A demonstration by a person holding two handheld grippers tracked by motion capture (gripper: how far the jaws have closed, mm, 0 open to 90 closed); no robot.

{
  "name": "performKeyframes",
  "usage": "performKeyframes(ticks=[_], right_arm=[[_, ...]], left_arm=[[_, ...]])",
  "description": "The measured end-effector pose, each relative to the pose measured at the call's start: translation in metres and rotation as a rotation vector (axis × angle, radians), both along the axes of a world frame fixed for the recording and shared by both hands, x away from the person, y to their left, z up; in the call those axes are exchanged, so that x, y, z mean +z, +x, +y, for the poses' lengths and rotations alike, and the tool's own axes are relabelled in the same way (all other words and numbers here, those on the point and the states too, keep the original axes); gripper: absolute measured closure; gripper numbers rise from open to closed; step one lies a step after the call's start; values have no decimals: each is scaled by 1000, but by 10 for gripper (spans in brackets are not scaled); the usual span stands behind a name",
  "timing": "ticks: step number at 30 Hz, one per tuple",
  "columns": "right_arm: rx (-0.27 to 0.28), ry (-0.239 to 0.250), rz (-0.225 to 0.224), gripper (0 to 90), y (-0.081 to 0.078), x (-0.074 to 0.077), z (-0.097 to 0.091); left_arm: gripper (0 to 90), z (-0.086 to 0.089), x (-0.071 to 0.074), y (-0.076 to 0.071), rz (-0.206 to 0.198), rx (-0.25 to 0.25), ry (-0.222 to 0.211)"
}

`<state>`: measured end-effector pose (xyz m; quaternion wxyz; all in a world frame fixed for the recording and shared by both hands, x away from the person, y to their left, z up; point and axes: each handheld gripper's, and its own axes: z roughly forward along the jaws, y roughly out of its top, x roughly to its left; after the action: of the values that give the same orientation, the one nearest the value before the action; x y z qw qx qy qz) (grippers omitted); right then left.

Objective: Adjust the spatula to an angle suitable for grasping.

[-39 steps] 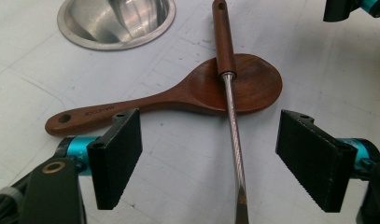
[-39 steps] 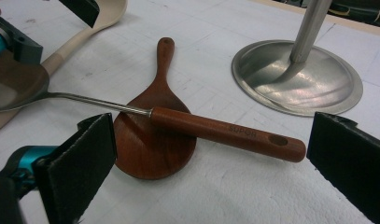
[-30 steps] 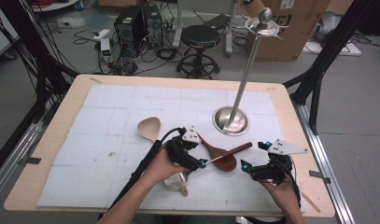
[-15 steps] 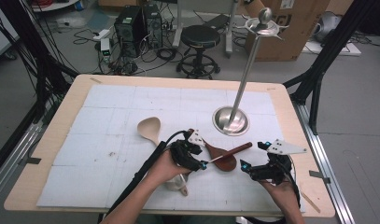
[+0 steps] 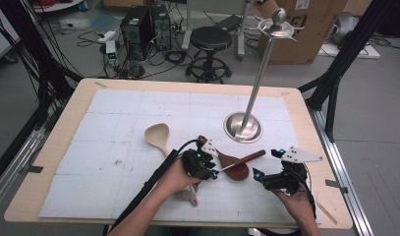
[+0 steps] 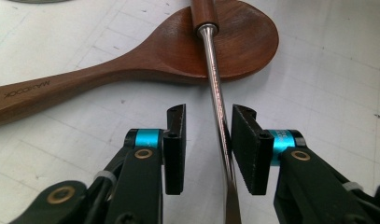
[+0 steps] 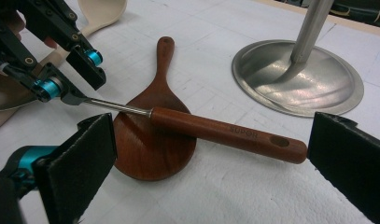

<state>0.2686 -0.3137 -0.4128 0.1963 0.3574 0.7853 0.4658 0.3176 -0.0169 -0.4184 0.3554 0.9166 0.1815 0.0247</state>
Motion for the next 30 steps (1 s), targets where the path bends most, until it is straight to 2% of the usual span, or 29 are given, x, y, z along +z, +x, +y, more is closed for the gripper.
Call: performKeyframes(ticks=[13,21,30], right_arm=[[3,-2,-3,7,0,0,1],[2,-1,-3,6,0,0,1],[6,-3,-1,6,-1,0,2]], left_arm=[[725,-7,-6,-1,17,-13,45],[783,-9,-9,-1,31,-15,52],[807,-8,-7,-1,46,-2,49]])
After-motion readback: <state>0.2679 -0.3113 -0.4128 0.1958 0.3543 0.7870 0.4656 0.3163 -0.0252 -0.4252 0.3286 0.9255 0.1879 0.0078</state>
